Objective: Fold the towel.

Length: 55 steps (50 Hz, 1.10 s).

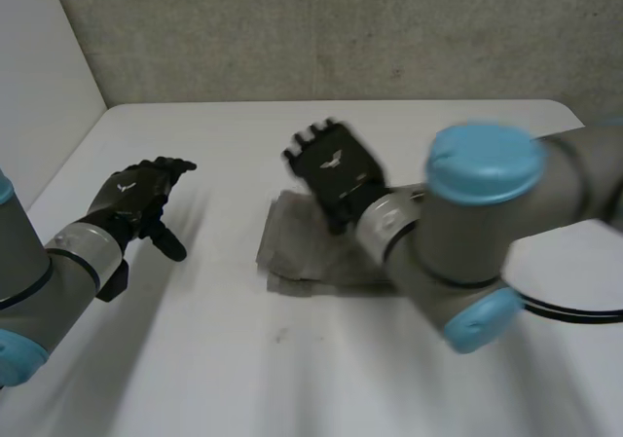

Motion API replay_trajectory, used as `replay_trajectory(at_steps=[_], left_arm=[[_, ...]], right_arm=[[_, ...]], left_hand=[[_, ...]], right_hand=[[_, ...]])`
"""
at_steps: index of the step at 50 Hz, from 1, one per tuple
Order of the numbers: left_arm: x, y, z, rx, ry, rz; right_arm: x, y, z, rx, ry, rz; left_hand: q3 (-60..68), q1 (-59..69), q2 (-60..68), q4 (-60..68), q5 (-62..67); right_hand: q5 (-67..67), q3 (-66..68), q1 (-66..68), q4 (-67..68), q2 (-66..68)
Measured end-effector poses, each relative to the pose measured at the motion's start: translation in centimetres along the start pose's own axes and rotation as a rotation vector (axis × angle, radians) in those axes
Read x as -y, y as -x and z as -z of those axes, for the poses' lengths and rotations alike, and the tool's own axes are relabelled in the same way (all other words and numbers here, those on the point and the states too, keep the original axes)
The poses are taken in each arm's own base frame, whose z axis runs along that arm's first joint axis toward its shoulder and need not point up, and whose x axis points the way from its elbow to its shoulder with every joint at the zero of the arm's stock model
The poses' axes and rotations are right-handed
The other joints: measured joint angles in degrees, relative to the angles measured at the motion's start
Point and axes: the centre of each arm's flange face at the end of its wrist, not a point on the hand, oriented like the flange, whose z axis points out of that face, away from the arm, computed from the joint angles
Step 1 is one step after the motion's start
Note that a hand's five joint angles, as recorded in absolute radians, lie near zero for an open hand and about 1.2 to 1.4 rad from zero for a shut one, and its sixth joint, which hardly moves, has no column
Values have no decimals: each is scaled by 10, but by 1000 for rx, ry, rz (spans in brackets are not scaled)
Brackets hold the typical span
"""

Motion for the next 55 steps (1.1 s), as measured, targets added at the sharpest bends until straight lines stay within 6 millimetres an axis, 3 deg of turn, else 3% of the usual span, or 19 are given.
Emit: replay_trajectory(at_steps=[3, 6, 9, 13, 14, 18, 21, 23, 26, 32, 38, 42, 46, 48, 51, 52, 54, 55], left_arm=[[2, -4, 0, -11, -8, -4], [8, -12, 0, -36, -29, -14], [15, -23, -2, -67, -53, -25], [18, -43, -7, -122, -71, -41], [18, -43, -7, -122, -71, -41], [13, -71, -18, -197, -62, -57], [6, -87, -24, -224, -44, -65], [3, -92, -27, -226, -34, -68], [0, -101, -29, -209, -17, -70], [10, -109, -19, -180, 0, -37], [47, -108, 4, -169, -35, 42], [69, -106, 14, -169, -76, 77], [93, -100, 22, -155, -141, 100], [103, -94, 23, -136, -170, 107], [112, -84, 23, -110, -195, 113], [116, -78, 22, -91, -206, 116], [117, -71, 21, -74, -212, 119], [117, -71, 21, -74, -212, 119]], right_arm=[[-5, -29, 15, -67, 38, -93], [-23, -54, 31, -125, 107, -192], [-57, -70, 50, -159, 217, -280], [-94, -75, 69, -163, 330, -349], [-94, -75, 69, -163, 330, -349], [-124, -73, 85, -141, 403, -406], [-137, -71, 88, -130, 408, -420], [-142, -71, 88, -132, 403, -418], [-152, -76, 85, -161, 378, -376], [-157, -93, 81, -230, 354, -253], [-132, -111, 67, -281, 284, -58], [-96, -97, 48, -242, 183, 24], [-59, -61, 29, -148, 74, 67], [-43, -33, 22, -76, 28, 80], [-34, -1, 18, 11, 3, 93], [-32, 23, 17, 75, -2, 101], [-34, 48, 18, 145, 7, 110], [-34, 48, 18, 145, 7, 110]], left_hand=[[0, 0, 0, 0, 0], [0, 0, 0, 0, 0], [0, 0, 0, 0, 0], [0, 0, 0, 0, 0], [0, 0, 0, 0, 0], [0, 0, 0, 0, 0], [0, 0, 0, 0, 0], [0, 0, 0, 0, 0], [0, 0, 0, 0, 0], [0, 0, 0, 0, 0], [0, 0, 0, 0, 0], [0, 0, 0, 0, 0], [0, 0, 0, 0, 0], [0, 0, 0, 0, 0], [0, 0, 0, 0, 0], [0, 0, 0, 0, 0], [0, 0, 0, 0, 0], [0, 0, 0, 0, 0]], right_hand=[[-2, 0, 0, 0, 0], [-2, 0, 0, 0, 0], [-2, 0, 0, 0, 0], [-2, 0, 0, 0, 0], [-2, 0, 0, 0, 0], [15, 26, 12, 17, 18], [144, 166, 130, 156, 160], [201, 228, 184, 217, 215], [480, 516, 411, 507, 507], [513, 554, 420, 548, 535], [516, 554, 420, 549, 535], [519, 555, 420, 550, 535], [521, 556, 420, 550, 535], [522, 556, 420, 550, 535], [522, 556, 420, 550, 535], [522, 556, 420, 550, 535], [522, 556, 420, 550, 535], [522, 556, 420, 550, 535]])
